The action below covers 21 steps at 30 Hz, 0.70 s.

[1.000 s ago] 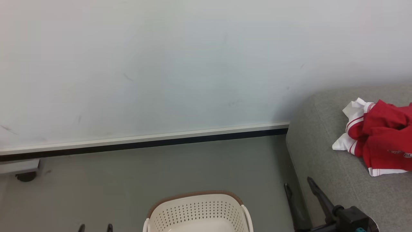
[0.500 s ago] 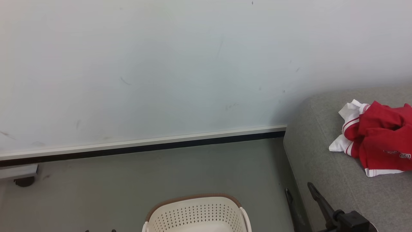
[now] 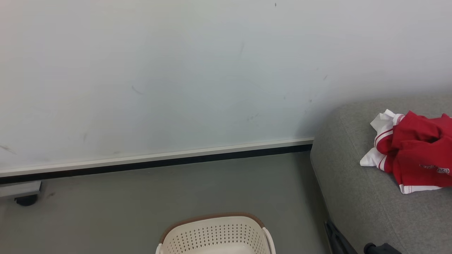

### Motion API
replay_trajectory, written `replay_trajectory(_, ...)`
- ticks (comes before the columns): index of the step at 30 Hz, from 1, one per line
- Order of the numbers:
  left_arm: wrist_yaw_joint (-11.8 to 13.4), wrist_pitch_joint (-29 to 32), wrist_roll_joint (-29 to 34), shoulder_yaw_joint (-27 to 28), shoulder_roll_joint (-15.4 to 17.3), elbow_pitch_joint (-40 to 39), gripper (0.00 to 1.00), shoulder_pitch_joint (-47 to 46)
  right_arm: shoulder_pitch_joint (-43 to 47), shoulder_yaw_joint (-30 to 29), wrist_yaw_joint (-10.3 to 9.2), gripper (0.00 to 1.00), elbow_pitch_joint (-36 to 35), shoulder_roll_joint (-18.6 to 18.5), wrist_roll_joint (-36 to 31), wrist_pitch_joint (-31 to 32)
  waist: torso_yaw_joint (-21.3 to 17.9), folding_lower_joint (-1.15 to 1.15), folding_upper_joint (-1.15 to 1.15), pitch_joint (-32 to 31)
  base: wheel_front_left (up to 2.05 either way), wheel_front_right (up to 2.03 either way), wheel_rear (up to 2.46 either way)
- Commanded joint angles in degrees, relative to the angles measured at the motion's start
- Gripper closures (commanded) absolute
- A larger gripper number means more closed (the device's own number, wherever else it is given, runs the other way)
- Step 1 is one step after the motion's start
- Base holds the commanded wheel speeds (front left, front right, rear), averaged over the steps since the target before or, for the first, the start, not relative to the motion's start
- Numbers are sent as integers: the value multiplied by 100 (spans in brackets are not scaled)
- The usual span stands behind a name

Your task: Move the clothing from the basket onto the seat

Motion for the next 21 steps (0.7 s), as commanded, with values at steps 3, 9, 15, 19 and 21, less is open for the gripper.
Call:
replay_trajectory(3,-26,44,-401,-22,1,30,100,-77,-38,-109,0,100,-8,11,386,83,3,0,0,14,0,0,0)
replay_trajectory(9,-107,144,-1139,-50,3,223,100,-297,-149,-319,0,100,78,15,1092,260,10,0,0,40,0,0,0)
replay_trajectory(15,-202,251,-1931,-81,0,462,100,-544,-271,-559,0,100,171,37,1837,460,19,0,0,71,0,0,0)
replay_trajectory(19,-250,309,-2353,-96,-3,584,100,-675,-329,-695,0,100,219,54,2230,571,23,0,0,88,0,0,0)
replay_trajectory(21,-270,340,-2560,-102,-5,632,100,-738,-362,-762,0,100,238,64,2417,625,26,0,0,97,0,0,0)
